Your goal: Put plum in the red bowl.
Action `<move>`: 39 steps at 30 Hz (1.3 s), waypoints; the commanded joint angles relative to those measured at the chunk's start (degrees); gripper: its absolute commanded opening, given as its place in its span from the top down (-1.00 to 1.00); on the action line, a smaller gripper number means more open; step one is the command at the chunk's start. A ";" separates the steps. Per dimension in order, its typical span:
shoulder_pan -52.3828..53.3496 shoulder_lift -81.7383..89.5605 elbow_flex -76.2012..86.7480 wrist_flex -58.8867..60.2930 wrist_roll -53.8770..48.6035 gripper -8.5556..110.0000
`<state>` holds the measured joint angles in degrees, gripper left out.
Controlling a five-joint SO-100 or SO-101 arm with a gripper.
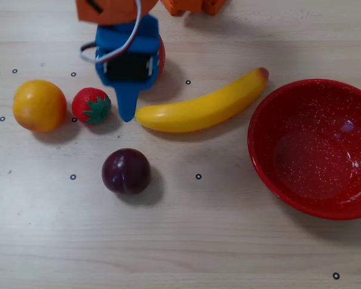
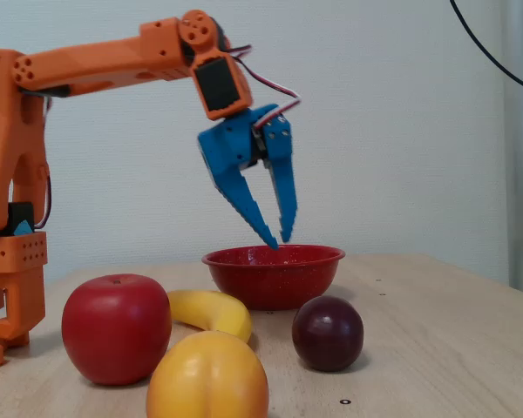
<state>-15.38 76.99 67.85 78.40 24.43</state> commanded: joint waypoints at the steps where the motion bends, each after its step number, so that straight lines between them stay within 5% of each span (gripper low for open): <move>1: -2.29 0.26 -7.29 2.02 1.41 0.70; 12: -4.13 -9.76 -13.62 7.47 1.41 -0.04; 20: -3.52 -14.59 -15.47 7.56 2.55 -0.20; 39: -0.62 -25.05 -20.21 1.14 2.37 -0.23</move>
<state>-18.02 49.31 53.09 80.24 26.10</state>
